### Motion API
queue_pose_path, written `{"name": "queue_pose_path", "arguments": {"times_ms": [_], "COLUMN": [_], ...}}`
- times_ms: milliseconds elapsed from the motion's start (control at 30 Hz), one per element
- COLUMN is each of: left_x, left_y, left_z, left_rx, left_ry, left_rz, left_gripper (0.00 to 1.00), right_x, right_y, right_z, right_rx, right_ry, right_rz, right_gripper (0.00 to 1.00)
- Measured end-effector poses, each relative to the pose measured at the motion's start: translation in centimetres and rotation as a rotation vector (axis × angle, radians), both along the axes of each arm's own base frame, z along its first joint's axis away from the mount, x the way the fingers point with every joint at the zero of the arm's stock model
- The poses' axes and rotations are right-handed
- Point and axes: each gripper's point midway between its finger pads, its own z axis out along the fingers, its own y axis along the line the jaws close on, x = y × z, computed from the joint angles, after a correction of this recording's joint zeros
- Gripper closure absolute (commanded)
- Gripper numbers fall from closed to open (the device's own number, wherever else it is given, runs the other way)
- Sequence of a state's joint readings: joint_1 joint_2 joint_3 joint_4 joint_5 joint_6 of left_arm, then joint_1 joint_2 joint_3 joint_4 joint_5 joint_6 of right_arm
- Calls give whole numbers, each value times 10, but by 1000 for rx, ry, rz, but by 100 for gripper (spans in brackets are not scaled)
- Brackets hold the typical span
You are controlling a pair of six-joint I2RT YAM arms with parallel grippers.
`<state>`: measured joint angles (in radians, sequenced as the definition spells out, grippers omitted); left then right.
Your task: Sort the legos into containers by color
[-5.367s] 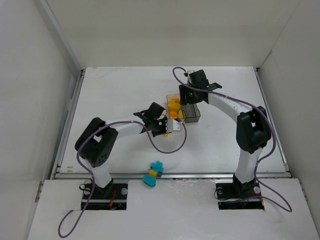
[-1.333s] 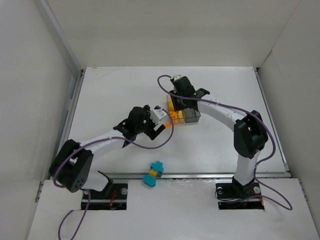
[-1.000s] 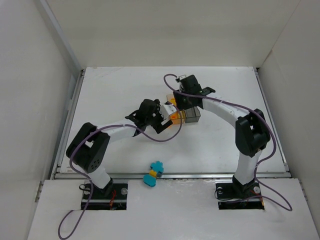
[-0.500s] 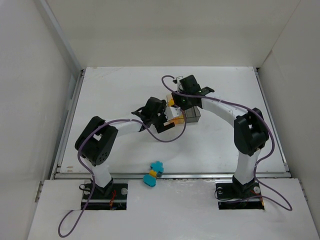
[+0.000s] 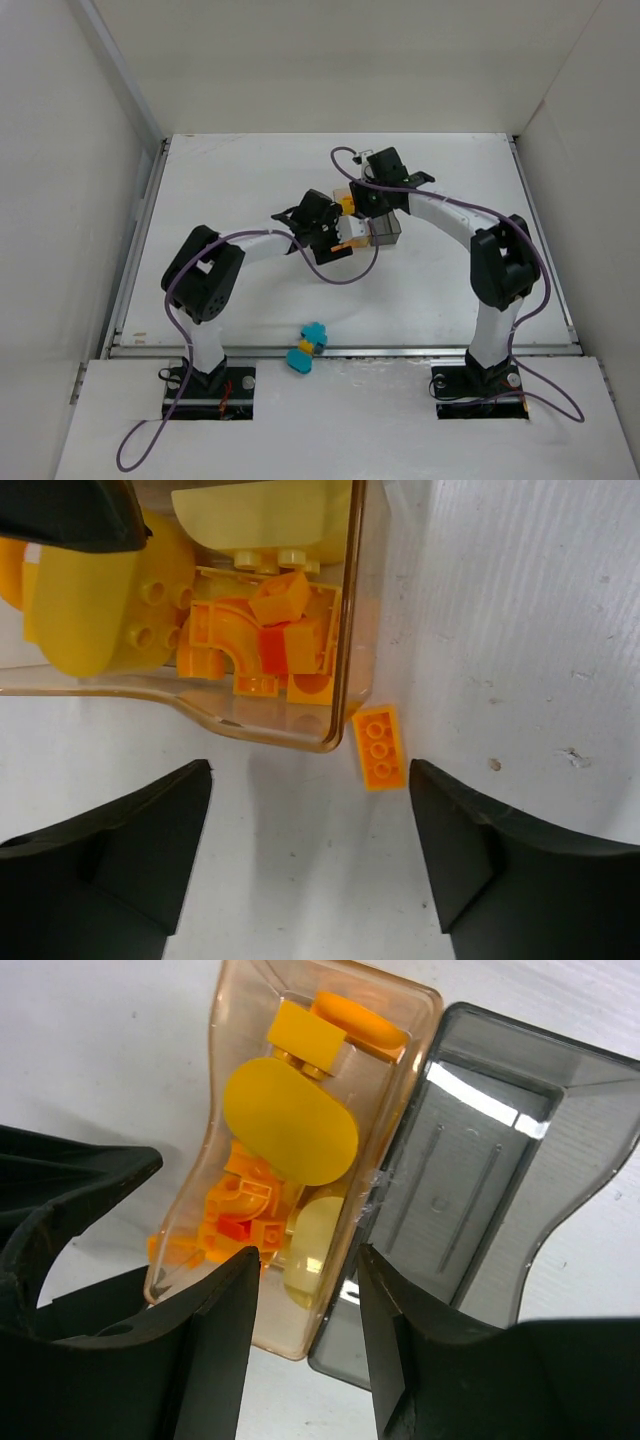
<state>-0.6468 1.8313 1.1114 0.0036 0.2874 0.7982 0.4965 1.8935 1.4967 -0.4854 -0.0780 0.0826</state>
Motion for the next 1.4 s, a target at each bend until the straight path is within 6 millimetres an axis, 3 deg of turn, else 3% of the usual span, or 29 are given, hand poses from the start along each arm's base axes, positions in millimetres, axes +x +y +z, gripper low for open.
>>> {"name": "queue_pose_path", "arguments": {"times_ms": [233, 500, 567, 667, 800, 1100, 1233, 1400], "left_x": [-8, -31, -34, -32, -28, -40, -51, -29], "left_y": [-5, -7, -9, -11, -13, -6, 15, -3], "left_z": [-5, -15, -15, -18, -18, -16, 8, 89], "left_rx": [8, 26, 28, 31, 24, 3, -26, -198], "left_ry": [83, 171, 177, 181, 183, 254, 235, 53], "left_rz": [-23, -35, -25, 10, 44, 28, 9, -38], "left_gripper": [44, 51, 65, 75, 100, 100, 100, 100], "right_x": [8, 10, 9, 7, 3, 4, 3, 6], "right_y": [-18, -38, -39, -43, -46, -51, -54, -54], "right_z": [-3, -14, -17, -21, -23, -16, -17, -15], "right_rx": [2, -6, -8, -12, -16, -7, -6, 1], "right_ry": [11, 29, 33, 42, 50, 31, 29, 18], "right_rz": [-39, -79, -81, -85, -89, -99, -104, -106], "right_gripper": [51, 51, 51, 51, 51, 51, 51, 51]}}
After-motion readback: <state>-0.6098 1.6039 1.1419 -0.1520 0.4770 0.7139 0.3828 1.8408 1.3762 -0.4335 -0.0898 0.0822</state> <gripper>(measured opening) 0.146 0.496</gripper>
